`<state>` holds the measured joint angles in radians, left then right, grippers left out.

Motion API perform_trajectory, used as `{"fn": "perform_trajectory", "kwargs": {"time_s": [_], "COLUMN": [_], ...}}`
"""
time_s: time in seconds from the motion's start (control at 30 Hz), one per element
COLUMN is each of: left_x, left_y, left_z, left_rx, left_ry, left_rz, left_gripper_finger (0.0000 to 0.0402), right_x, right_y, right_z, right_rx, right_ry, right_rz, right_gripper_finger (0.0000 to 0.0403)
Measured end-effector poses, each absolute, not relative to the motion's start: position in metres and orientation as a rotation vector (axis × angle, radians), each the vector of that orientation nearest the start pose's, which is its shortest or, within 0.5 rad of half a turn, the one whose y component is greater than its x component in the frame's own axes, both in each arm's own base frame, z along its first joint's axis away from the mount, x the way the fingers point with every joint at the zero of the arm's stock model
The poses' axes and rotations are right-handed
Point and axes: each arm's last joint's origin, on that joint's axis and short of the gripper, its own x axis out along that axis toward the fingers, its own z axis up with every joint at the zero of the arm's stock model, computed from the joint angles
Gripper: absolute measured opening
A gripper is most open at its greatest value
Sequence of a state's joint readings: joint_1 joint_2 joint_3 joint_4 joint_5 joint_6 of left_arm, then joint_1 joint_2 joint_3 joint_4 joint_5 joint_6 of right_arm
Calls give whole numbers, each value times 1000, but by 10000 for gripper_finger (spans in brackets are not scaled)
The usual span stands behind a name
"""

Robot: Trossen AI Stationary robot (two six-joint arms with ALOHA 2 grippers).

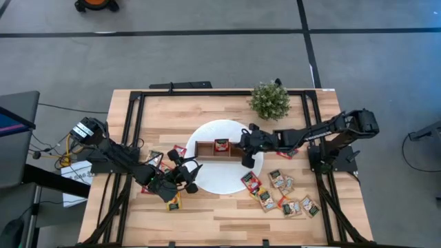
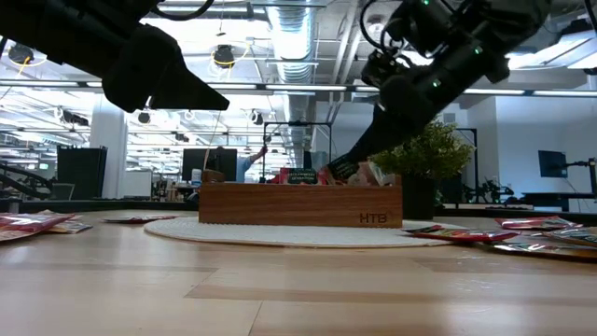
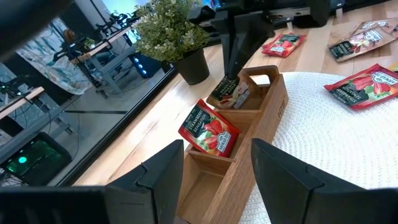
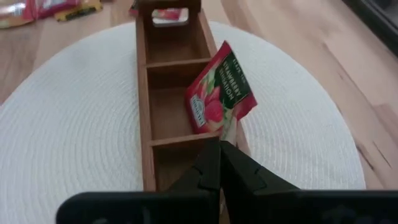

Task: Pick & Place Tea
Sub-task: Put the brown tea bag into the right section of the wooden organizer

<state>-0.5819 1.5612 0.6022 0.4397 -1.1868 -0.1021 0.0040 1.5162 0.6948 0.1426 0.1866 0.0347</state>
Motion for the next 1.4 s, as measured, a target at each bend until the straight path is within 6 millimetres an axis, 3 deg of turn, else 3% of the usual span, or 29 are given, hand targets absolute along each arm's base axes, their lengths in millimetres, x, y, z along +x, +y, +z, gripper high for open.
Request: {"fn": "perform_trajectory", "kwargs": {"time_s": [0.37,0.67,0.8,1.0,1.4], "left_x": [245,250,253,256,256], "left_y": [-129,-126,-120,-117,-117], "left_z": [162,161,161,161,162], "left_rx": [307,270,256,231,223], "left_ry": [304,326,334,338,331], "left_rz": [599,511,517,499,493], "left_gripper_finger": [181,181,181,181,181], "right_x": [288,272,262,252,252], "right_y": [-6,0,1,-14,-26], "right_z": [165,201,186,166,169], "right_rx": [-60,-121,-154,-84,-48], "right_ry": [684,583,523,431,401], "right_rz": [-187,-168,-138,-63,-59], "right_gripper_finger": [0,0,0,0,0]}}
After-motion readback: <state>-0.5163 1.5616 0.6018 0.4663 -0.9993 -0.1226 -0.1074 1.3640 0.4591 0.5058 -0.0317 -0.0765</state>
